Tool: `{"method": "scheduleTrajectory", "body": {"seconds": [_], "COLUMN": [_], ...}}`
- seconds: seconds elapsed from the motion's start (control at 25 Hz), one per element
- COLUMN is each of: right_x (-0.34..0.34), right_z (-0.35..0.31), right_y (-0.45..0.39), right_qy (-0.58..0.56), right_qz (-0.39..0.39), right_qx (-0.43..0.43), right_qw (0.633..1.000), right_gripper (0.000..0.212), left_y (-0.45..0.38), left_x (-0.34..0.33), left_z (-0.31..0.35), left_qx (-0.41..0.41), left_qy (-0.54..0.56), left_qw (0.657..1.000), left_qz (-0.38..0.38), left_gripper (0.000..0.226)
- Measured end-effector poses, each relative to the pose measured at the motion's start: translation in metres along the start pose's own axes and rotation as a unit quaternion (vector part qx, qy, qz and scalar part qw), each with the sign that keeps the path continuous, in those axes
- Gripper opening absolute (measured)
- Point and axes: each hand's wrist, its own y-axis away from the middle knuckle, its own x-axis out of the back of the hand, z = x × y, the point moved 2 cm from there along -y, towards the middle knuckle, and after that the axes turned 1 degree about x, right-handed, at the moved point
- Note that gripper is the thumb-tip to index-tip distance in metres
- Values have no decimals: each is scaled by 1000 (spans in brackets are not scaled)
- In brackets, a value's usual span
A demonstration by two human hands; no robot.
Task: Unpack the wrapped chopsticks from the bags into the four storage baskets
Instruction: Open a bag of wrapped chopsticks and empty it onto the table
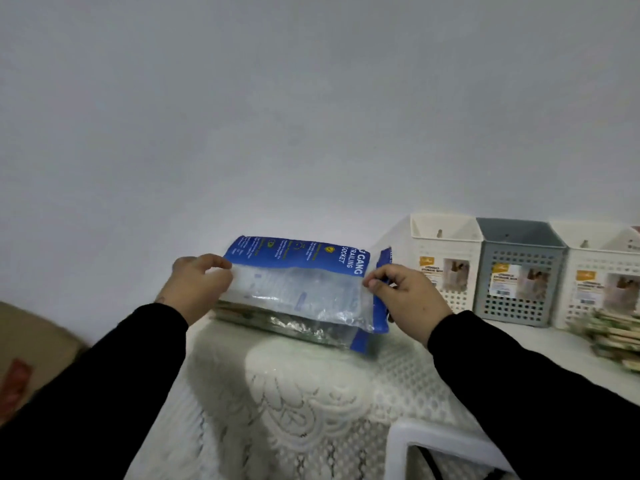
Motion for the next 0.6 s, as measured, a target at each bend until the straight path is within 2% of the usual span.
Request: {"method": "scheduleTrajectory", "body": {"seconds": [0.08,0.2,0.28,0.32,0.44,0.52,0.6], "right_x": [-19,-32,-31,-30,-27,-23,-16], "right_z": [8,21,24,25,34,38,36], "right_y": [-23,-45,-50,-51,-52,-50,-44], "right_qy": [-32,-82,-96,-92,-37,-55,-83], "right_qz": [18,58,73,72,42,31,27], "right_qx": [-55,-120,-135,-144,-199,-246,-257], "right_qw": [998,988,984,983,978,967,962], "right_gripper": [15,22,22,23,50,60,62], "left_y": [-13,-45,-62,-68,-79,-78,-70], "left_x": [-2,-13,-23,-28,-46,-57,-64], "left_z": [-7,-20,-25,-25,-19,-12,-4], "left_qx": [-25,-57,-73,-79,-92,-89,-90], "left_qy": [-70,-127,-165,-181,-225,-263,-291], "left_qw": [996,989,983,980,970,961,952], "left_qz": [-53,-41,-29,-29,-7,5,17], "left_gripper": [41,22,17,18,29,37,44]}}
